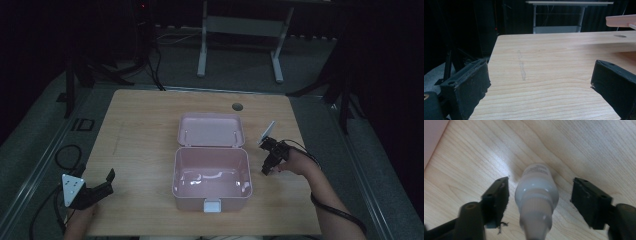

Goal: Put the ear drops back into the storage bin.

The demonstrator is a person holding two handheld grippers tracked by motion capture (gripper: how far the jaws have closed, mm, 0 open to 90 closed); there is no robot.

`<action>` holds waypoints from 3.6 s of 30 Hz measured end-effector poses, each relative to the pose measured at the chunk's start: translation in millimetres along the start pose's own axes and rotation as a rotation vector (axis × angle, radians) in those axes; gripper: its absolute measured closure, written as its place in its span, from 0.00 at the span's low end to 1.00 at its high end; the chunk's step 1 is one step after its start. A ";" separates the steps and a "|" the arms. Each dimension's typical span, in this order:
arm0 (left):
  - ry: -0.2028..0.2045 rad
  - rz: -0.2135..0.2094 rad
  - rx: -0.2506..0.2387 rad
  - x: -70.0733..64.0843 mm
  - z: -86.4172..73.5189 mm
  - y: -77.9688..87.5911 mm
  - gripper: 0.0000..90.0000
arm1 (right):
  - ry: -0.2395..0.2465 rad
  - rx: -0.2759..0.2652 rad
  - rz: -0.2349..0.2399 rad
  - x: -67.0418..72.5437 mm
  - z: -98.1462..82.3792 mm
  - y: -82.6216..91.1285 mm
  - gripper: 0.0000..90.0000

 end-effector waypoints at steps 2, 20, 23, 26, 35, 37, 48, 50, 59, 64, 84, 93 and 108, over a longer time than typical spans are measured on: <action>0.000 0.001 0.000 0.0 0.0 0.0 0.02 | 0.011 0.005 -0.002 0.4 0.9 -1.3 0.40; -0.003 0.002 0.002 -0.2 -0.2 -0.3 0.02 | 0.153 0.025 -0.046 5.3 -1.5 2.2 0.66; -0.003 0.002 0.002 -0.3 -0.1 -0.3 0.02 | 0.200 0.020 -0.051 5.8 -5.0 5.5 0.66; -0.003 0.002 0.002 -0.2 -0.1 -0.3 0.02 | 0.269 0.014 -0.054 8.2 -10.1 5.8 0.66; -0.003 0.003 0.003 -0.1 -0.2 -0.4 0.02 | 0.491 0.015 -0.036 21.8 -31.4 5.8 0.66; -0.004 0.002 0.003 -0.2 -0.2 -0.4 0.02 | 0.509 0.024 -0.040 22.5 -34.8 6.3 0.66; -0.004 0.003 0.004 -0.5 -0.2 -0.4 0.02 | 0.694 0.028 -0.104 30.7 -50.4 7.0 0.66; -0.005 0.004 0.005 -0.5 -0.3 -0.5 0.02 | 0.726 0.032 -0.108 33.6 -53.7 7.2 0.66; -0.005 0.004 0.006 -0.6 -0.3 -0.5 0.02 | 0.815 0.040 -0.107 42.7 -66.6 11.2 0.66; -0.005 0.006 0.007 -0.5 -0.3 -0.5 0.02 | 0.824 0.072 -0.110 44.5 -69.2 9.3 0.66; -0.004 0.007 0.006 -0.1 -0.4 -0.5 0.02 | 0.836 0.063 -0.100 60.1 -68.6 36.1 0.66; -0.003 0.007 0.005 -0.1 -0.3 -0.4 0.02 | 0.841 0.061 -0.112 66.2 -66.7 55.1 0.66; -0.003 0.007 0.006 -0.1 -0.3 -0.5 0.02 | 0.840 0.066 -0.132 74.2 -64.6 90.9 0.66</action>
Point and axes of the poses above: each handheld gripper's, and its own axes: y roughly backward along the jaws, z roughly out of its top, x roughly to its left, the point moved 8 cm from there along -y, roughly forward along the jaws, and after that the axes turned 11 degrees about -y, right-handed, at the moved point
